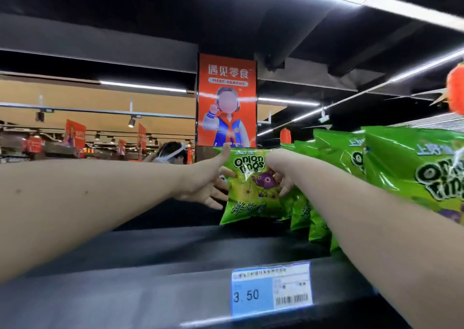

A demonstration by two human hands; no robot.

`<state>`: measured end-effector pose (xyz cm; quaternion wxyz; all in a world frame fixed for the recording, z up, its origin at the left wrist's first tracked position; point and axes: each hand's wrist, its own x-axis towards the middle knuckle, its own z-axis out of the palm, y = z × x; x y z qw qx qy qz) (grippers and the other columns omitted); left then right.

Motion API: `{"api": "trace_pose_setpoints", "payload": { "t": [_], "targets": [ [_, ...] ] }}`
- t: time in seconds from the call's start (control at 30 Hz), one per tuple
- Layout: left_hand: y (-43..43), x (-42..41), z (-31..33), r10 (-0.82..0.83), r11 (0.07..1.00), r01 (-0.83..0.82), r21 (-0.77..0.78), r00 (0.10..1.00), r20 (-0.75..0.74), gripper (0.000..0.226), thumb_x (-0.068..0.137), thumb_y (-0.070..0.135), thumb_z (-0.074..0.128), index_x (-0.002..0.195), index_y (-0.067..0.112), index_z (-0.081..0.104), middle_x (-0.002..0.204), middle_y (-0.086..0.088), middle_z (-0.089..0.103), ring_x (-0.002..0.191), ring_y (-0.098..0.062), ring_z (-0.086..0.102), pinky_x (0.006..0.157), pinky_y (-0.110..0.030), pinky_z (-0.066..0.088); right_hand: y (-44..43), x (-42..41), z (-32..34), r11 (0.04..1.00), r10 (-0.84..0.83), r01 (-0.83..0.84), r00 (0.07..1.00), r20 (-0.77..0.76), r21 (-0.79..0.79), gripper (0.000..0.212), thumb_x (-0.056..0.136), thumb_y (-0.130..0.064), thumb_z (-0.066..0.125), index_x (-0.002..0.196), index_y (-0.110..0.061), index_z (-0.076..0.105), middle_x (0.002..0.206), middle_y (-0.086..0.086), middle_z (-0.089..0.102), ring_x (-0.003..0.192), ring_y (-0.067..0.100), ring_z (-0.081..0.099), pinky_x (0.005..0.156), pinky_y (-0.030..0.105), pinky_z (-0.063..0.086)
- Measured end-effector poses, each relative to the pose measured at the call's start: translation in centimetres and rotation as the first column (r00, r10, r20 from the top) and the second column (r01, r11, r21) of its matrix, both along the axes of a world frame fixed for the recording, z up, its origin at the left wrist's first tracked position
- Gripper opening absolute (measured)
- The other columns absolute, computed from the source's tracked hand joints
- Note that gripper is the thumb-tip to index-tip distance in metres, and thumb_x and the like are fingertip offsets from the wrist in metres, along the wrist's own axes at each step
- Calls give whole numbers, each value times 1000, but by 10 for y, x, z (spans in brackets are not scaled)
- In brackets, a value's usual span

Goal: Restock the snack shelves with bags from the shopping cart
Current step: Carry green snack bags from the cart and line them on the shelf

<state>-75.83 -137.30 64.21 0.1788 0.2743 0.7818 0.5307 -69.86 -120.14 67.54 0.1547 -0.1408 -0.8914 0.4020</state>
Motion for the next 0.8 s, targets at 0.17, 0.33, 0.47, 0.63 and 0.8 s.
{"api": "trace_pose_setpoints", "payload": {
  "t": [0.17, 0.33, 0.47, 0.63, 0.8],
  "targets": [
    [6, 7, -14, -41, 999, 41, -24, 999, 26, 109, 63, 88, 25, 152, 25, 28, 158, -10, 30, 136, -25, 40, 96, -56, 44, 14, -2, -7, 997, 11, 2, 988, 156, -83, 47, 100, -7, 27, 145, 9, 24, 147, 34, 32, 137, 48, 32, 108, 58, 33],
    [2, 5, -9, 28, 995, -34, -95, 998, -65, 103, 67, 87, 17, 149, 27, 36, 153, -11, 37, 136, -33, 41, 94, -54, 48, 11, 5, -10, 999, 25, -16, 981, 191, -48, 49, 99, -6, 34, 146, 3, 23, 147, 30, 35, 129, 46, 42, 103, 54, 41],
    [-2, 14, 4, 200, 938, -302, -169, 873, -444, 51, 95, 59, 48, 131, 23, 54, 126, -6, 57, 111, -24, 58, 86, -43, 57, -1, 11, -1, 928, -66, 94, 994, -89, 360, 14, 97, -10, 44, 105, -1, 50, 110, 14, 53, 69, 19, 49, 62, 24, 47],
    [-17, 36, 32, 135, 875, -457, -158, 544, -828, 30, 88, 20, 66, 118, 19, 61, 105, 4, 63, 85, -5, 56, 64, -16, 43, -12, 8, 8, 772, 85, 177, 923, -376, 610, 41, 86, -15, 62, 124, -10, 49, 109, 7, 57, 85, 21, 58, 68, 33, 55],
    [-31, 68, 34, 90, 807, -559, -188, 431, -898, 34, 89, 23, 62, 123, 22, 55, 104, 4, 55, 95, -16, 53, 80, -31, 48, -29, 32, 5, 587, 112, 194, 942, -316, 786, 30, 84, -14, 61, 114, -15, 55, 113, 6, 56, 98, 24, 54, 82, 40, 53]
  ]
}}
